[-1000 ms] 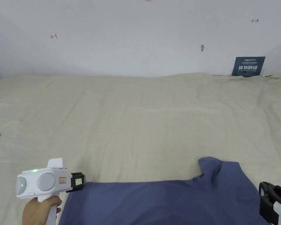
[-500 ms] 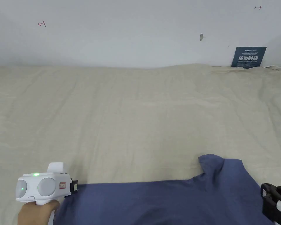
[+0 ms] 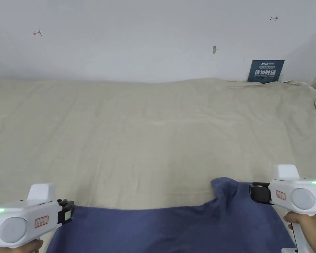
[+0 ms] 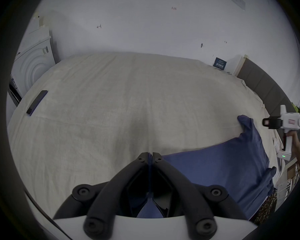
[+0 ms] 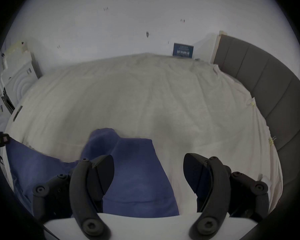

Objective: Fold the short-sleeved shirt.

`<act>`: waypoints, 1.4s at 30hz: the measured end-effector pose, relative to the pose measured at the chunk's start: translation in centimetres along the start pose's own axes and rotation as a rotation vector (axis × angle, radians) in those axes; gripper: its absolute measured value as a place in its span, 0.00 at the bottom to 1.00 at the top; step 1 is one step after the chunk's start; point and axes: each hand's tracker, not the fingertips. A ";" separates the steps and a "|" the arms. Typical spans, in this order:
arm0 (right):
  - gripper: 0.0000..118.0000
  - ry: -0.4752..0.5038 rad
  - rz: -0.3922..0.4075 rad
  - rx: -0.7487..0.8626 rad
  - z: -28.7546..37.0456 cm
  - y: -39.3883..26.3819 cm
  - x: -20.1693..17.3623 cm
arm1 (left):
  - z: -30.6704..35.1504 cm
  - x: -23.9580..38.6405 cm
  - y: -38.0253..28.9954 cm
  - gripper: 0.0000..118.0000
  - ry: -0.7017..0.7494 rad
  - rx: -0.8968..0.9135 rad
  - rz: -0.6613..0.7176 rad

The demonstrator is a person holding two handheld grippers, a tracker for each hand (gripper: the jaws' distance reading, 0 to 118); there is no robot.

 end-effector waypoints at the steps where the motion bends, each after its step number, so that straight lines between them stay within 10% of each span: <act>1: 0.73 0.003 -0.013 -0.027 -1.0 0.0 0.2 | 0.2 -0.1 0.0 0.00 0.000 0.001 0.002; 8: 0.66 -0.029 -0.044 -0.158 -4.1 -1.6 -0.6 | 0.7 -0.7 -0.3 0.00 -0.002 0.004 0.031; 12: 0.34 -0.013 -0.028 -0.151 -2.9 -2.3 -1.5 | 0.6 -1.0 -0.5 0.00 -0.012 0.002 0.052; 14: 0.02 0.007 -0.001 -0.162 -3.1 -2.3 -0.9 | 0.6 -1.0 -0.6 0.00 -0.009 0.000 0.057; 42: 0.02 0.302 -0.200 0.174 24.2 -17.7 4.9 | 12.6 -2.5 -11.1 0.00 0.055 0.019 0.117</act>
